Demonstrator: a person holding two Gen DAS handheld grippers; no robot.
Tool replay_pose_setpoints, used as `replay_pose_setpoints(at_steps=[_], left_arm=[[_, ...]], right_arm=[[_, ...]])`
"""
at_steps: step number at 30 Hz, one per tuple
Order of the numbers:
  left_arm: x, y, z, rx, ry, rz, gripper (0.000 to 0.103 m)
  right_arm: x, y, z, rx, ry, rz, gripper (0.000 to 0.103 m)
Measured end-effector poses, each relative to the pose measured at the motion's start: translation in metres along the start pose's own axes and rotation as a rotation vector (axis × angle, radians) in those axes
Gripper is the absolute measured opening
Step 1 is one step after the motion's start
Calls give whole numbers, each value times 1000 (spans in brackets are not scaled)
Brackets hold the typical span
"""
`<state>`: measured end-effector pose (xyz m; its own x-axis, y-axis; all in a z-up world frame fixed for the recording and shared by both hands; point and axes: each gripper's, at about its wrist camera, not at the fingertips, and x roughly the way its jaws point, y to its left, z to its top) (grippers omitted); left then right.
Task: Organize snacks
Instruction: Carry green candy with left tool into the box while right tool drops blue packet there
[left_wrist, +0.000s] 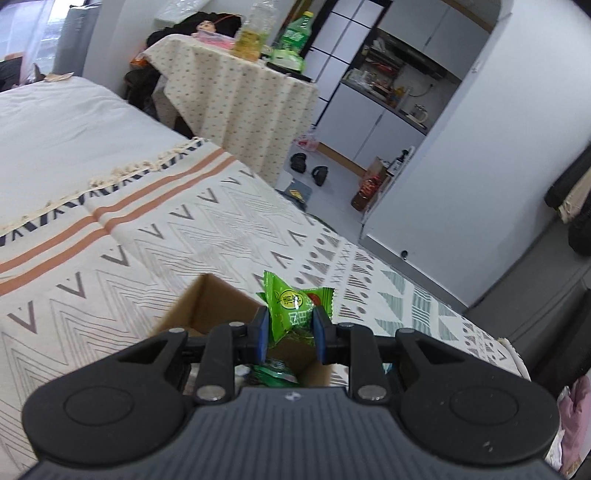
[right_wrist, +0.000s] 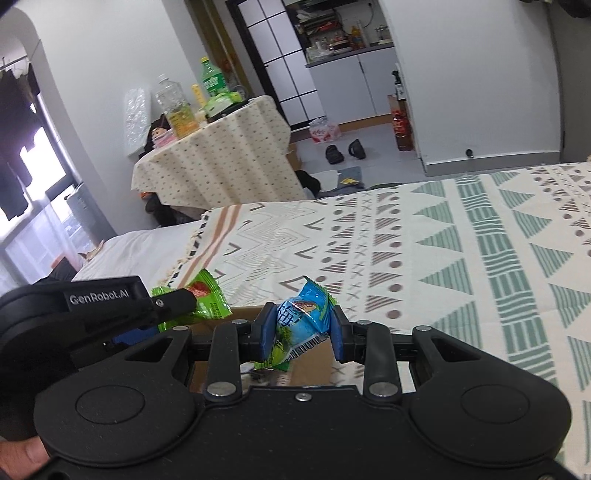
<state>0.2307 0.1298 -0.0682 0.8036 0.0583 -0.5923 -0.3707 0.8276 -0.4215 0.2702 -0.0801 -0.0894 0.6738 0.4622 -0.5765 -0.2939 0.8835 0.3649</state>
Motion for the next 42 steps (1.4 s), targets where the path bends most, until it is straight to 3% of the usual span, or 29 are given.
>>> replay_pose_setpoints(at_steps=[8,22,26,28,36,42], left_arm=[[12,31,7,-76,13,61,24],[31,51,5,-144,58,111,27],[32,50,5,-143,63,122,31],[32,50,5,-141,63,133,41],[30,41,3,-107,50,174,70],[24,23,2,-50,52,187,83]], right_arm=[[23,24,-1,-27,20,18,30],[53,35,-2,-21,56,18,30],[58,37,-1,-10,74,31,36],[58,36,-2,-6,81,22,41],[41,16,-7,28,89,-23,41],[17,-10,-13,84,84,-63,41]])
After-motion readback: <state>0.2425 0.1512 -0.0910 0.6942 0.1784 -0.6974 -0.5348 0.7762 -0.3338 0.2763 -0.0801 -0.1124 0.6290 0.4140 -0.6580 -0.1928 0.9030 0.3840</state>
